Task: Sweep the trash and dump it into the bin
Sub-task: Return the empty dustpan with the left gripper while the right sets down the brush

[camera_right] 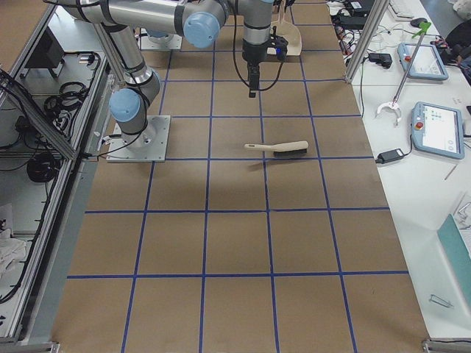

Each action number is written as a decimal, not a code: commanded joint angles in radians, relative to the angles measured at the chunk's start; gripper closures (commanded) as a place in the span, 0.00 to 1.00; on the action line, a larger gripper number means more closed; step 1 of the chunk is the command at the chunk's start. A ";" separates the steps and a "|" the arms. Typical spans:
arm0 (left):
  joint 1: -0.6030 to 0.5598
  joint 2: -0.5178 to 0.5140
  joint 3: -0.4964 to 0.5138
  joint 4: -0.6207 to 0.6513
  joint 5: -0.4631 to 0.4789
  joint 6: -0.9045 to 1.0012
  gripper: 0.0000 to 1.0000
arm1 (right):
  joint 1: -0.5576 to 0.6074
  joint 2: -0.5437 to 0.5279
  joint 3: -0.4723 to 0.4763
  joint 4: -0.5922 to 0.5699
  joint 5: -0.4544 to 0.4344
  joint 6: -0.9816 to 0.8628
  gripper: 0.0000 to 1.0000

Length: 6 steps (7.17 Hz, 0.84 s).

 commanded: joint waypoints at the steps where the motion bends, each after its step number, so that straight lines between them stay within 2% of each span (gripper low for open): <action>1: 0.012 -0.018 -0.011 0.023 -0.004 0.008 0.72 | 0.123 0.013 0.000 0.009 0.026 0.171 0.00; 4: 0.015 -0.027 -0.008 0.023 -0.004 -0.038 0.72 | 0.276 0.077 -0.055 -0.009 0.071 0.380 0.00; 5: 0.015 -0.036 -0.003 0.031 -0.028 -0.038 0.72 | 0.315 0.100 -0.057 -0.059 0.071 0.414 0.00; 6: 0.015 -0.041 -0.001 0.033 -0.035 -0.032 0.72 | 0.320 0.100 -0.058 -0.061 0.075 0.416 0.00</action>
